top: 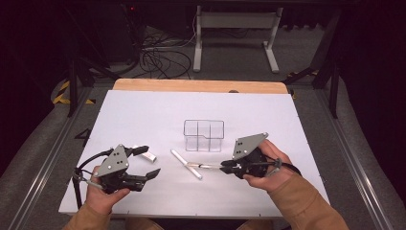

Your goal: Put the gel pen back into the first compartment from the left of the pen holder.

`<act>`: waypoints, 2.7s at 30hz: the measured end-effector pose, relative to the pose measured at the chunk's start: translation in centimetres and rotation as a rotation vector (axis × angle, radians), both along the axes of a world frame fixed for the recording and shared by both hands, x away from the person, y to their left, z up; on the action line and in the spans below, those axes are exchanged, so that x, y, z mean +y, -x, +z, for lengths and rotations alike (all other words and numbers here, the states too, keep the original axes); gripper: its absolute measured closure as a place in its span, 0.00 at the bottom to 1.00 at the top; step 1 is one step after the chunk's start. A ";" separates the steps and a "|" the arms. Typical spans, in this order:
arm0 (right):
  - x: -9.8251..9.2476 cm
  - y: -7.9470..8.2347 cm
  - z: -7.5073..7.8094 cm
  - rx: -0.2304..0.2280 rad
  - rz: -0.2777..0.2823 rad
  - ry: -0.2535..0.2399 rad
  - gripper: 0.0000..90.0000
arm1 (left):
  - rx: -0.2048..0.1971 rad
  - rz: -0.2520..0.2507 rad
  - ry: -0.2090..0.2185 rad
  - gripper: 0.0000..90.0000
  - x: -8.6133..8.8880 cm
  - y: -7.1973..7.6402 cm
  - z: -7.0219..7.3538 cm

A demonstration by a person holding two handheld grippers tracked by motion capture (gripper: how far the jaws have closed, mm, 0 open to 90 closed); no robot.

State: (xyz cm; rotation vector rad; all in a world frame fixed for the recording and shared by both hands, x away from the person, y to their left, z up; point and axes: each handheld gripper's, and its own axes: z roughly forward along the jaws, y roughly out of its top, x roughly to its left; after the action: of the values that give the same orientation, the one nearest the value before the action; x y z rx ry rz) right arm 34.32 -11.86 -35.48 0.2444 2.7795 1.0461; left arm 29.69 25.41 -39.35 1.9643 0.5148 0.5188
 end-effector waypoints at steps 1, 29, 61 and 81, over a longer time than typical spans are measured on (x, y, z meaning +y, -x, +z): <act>0.1 -0.1 0.0 0.006 0.003 -0.008 0.90 | 0.000 -0.001 0.000 0.26 0.0 0.0 0.0; 2.1 -0.6 -0.5 0.025 0.074 -0.016 0.90 | -0.010 -0.149 -0.117 0.31 -5.6 -1.1 1.4; 3.1 -0.5 -0.8 0.032 0.097 -0.033 0.90 | 0.049 -0.292 -0.247 0.42 -11.4 -2.8 -0.5; 3.1 -0.4 -1.2 0.056 0.104 -0.038 0.90 | 0.021 -0.330 -0.394 0.85 -12.7 -2.4 -1.4</act>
State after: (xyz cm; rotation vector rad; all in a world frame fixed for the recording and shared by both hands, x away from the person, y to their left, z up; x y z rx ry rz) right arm 34.76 -8.72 -36.69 0.1370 2.8517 1.1341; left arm 32.12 12.73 -40.73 2.3735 0.0945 0.4099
